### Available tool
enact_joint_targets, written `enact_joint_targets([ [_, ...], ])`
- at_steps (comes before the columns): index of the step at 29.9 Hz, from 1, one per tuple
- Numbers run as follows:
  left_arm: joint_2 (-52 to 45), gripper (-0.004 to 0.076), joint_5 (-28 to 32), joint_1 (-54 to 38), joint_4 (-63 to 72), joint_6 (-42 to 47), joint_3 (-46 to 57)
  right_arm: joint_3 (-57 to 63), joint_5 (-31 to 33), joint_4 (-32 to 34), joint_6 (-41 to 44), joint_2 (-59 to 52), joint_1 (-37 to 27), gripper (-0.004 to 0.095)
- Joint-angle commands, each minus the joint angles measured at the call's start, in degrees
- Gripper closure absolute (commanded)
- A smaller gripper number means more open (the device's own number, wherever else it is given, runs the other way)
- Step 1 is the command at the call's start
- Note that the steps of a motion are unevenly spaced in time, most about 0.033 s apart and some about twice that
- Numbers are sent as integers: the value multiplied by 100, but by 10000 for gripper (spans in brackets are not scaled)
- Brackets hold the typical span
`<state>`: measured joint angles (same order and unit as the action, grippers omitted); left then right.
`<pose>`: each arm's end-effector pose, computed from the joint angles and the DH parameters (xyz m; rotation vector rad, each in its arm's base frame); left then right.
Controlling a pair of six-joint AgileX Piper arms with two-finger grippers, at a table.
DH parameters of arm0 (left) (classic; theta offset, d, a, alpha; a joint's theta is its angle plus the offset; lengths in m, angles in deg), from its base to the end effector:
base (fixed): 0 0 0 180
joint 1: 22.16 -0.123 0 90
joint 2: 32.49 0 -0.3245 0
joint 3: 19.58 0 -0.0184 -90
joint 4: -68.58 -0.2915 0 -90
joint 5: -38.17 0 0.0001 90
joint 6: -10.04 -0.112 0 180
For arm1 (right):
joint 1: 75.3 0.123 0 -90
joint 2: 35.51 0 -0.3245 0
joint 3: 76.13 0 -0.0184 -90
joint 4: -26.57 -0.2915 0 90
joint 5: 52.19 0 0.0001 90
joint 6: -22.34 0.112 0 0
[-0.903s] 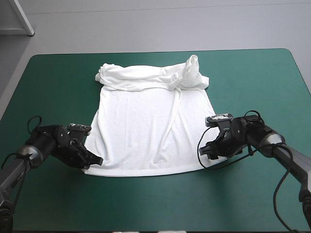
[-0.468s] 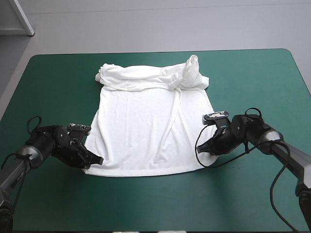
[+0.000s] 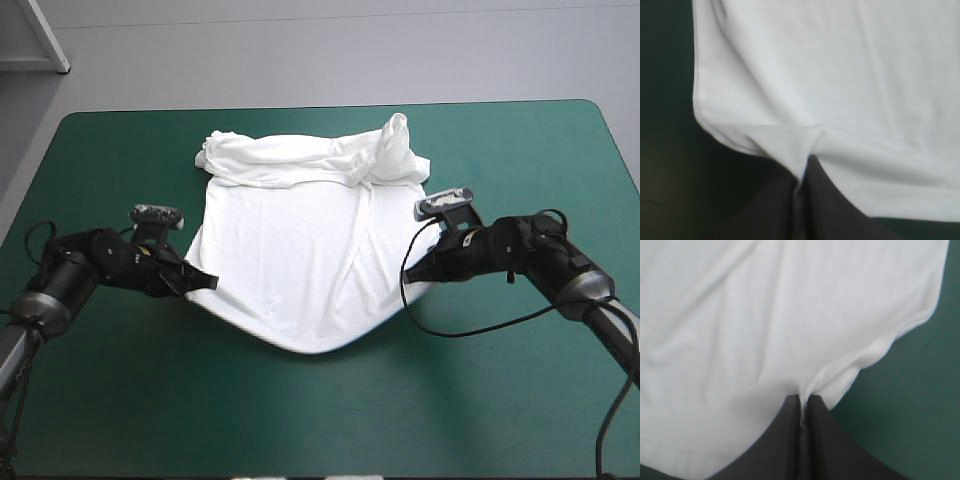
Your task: Fold the cloth
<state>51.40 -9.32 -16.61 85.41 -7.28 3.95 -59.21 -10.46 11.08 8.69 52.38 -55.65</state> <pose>0.2939 -0.0526 0.2778 0.3302 2.6483 -0.2868 0.3106 0.1321 0.2997 -0.5482 2.4933 0.3478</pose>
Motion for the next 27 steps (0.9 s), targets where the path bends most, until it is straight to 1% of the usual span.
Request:
enact_joint_targets([
  [1,-309,705,-148,24,98,-135,-958,-776,-167,248,-74,-395,8,926],
  [4,-346,705,-358,24,119,-295,-1819,-1528,-157,459,-74,-423,8,925],
  [6,-356,705,-401,24,133,-296,-2400,-2026,-157,457,-74,-423,8,925],
  [14,-356,705,-334,24,133,-323,-4745,-4635,-133,471,-74,-431,8,925],
  [18,-356,705,-402,24,121,-951,-5981,-5796,-99,512,-159,-431,8,925],
  [27,-365,705,-224,24,-477,-1003,-7995,-7805,-260,392,-523,-431,8,925],
])
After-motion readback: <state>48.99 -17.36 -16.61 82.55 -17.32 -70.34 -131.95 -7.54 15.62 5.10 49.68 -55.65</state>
